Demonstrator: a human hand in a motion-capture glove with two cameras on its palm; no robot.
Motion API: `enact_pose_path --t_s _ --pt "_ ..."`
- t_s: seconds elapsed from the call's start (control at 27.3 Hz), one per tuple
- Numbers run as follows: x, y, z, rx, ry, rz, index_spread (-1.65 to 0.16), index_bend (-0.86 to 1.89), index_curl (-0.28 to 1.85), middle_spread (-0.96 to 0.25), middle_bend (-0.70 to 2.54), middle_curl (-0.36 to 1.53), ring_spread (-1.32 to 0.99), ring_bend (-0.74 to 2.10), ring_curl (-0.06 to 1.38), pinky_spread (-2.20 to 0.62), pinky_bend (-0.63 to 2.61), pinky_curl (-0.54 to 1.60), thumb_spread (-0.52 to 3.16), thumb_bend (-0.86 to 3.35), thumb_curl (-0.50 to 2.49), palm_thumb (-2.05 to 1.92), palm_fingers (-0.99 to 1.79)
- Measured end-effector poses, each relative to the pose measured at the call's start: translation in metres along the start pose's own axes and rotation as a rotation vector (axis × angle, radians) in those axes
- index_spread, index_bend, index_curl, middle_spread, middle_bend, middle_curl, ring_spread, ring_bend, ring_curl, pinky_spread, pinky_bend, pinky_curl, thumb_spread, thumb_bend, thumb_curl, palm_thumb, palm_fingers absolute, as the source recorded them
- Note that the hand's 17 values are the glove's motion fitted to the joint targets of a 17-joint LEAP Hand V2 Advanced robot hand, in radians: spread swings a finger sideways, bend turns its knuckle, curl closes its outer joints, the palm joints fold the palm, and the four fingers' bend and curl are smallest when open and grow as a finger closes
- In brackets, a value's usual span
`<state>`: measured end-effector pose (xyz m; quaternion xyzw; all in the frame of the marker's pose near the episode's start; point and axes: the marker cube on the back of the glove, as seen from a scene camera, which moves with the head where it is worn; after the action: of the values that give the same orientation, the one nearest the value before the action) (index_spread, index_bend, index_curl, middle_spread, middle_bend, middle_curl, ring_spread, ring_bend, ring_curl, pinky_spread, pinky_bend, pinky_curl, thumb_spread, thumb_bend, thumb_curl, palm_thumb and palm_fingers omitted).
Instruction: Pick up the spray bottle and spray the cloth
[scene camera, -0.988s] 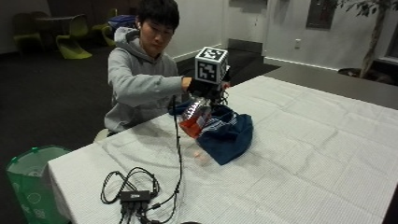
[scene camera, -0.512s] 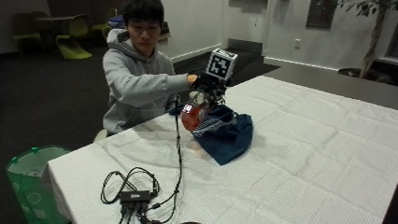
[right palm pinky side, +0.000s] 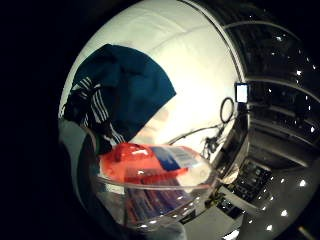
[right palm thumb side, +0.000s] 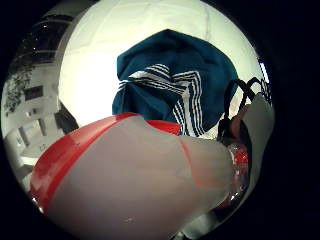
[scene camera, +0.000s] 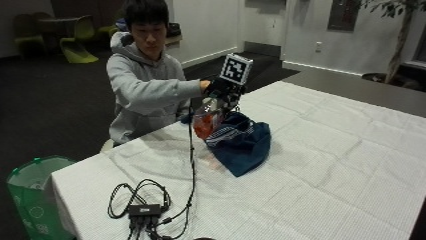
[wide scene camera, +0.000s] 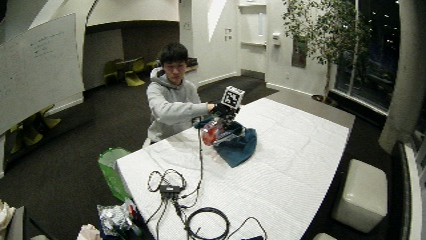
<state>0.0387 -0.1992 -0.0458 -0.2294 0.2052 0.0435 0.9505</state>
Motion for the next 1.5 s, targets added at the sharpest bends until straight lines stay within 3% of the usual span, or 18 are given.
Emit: enact_pose_path --t_s 0.22,0.55,0.73,0.88,1.17,1.32,1.5 --pt "-0.01 0.011 -0.032 0.014 -0.047 0.117 -0.18 0.42 0.52 -0.11 0.56 0.47 -0.17 0.48 0.42 -0.22 0.33 0.37 0.09 -0.04 0.72 0.99 1.36" --pt "-0.009 -0.004 0.012 -0.08 0.02 -0.004 -0.18 0.42 0.52 -0.11 0.56 0.47 -0.17 0.48 0.42 -0.22 0.33 0.37 0.1 -0.04 0.73 0.99 1.36" --pt "-0.017 -0.008 0.011 -0.04 -0.028 0.063 -0.18 0.42 0.52 -0.11 0.56 0.47 -0.17 0.48 0.42 -0.22 0.32 0.37 0.1 -0.04 0.74 0.99 1.36" --pt "-0.033 0.001 -0.024 0.099 -0.266 0.039 -0.18 0.42 0.52 -0.11 0.56 0.47 -0.17 0.48 0.42 -0.22 0.32 0.37 0.1 -0.04 0.74 0.99 1.36" --pt "-0.082 0.018 -0.087 0.428 -0.898 -0.237 -0.18 0.41 0.52 -0.11 0.56 0.47 -0.17 0.48 0.42 -0.22 0.33 0.37 0.1 -0.04 0.74 0.98 1.36" --pt "-0.101 0.017 -0.095 0.587 -1.234 -0.352 -0.18 0.41 0.52 -0.1 0.56 0.47 -0.17 0.48 0.41 -0.22 0.33 0.37 0.1 -0.04 0.75 0.98 1.36" --pt "-0.124 0.008 -0.074 0.619 -1.448 -0.49 -0.18 0.41 0.52 -0.1 0.56 0.47 -0.17 0.48 0.41 -0.21 0.33 0.37 0.11 -0.04 0.75 0.99 1.36"
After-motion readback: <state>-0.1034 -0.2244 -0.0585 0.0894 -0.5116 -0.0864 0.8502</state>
